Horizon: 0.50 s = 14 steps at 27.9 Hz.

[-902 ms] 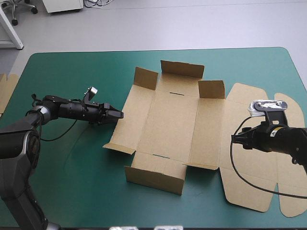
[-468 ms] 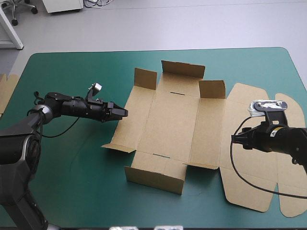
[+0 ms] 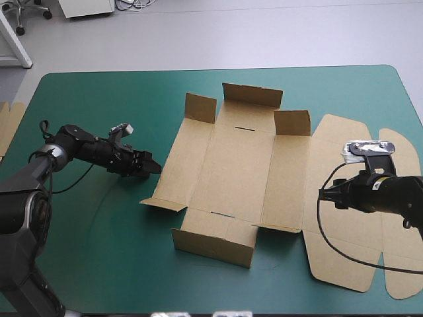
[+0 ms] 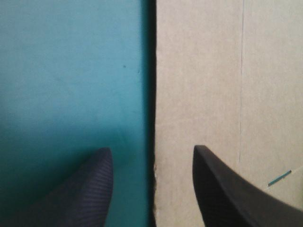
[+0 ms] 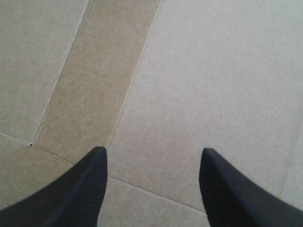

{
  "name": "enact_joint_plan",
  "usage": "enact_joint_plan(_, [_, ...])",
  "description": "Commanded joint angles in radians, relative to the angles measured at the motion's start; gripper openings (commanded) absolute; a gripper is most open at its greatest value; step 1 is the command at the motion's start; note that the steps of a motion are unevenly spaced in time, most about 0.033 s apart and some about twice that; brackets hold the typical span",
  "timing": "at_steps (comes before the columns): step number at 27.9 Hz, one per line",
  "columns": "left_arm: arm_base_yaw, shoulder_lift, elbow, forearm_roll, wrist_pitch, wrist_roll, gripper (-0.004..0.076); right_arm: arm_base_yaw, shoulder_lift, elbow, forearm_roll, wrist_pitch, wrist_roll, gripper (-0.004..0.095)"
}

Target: Fold the box

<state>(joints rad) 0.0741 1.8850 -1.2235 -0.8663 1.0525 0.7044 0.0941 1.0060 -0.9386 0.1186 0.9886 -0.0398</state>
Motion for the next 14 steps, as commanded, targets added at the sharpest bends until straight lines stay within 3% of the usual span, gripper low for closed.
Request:
enact_joint_plan(1, [-0.060, -0.016, -0.016, -0.023, -0.009, 0.001, 0.0402, -0.010, -0.011, -0.034, 0.001, -0.033, -0.003, 0.0540])
enact_joint_plan(8, [-0.167, 0.030, -0.016, -0.060, 0.028, 0.009, 0.0403, -0.010, -0.011, -0.034, 0.001, -0.033, -0.003, 0.0540])
enact_joint_plan(14, [-0.180, 0.030, -0.016, -0.438, 0.218, 0.183, 0.0403, -0.010, -0.011, -0.034, 0.001, -0.035, -0.003, 0.0540])
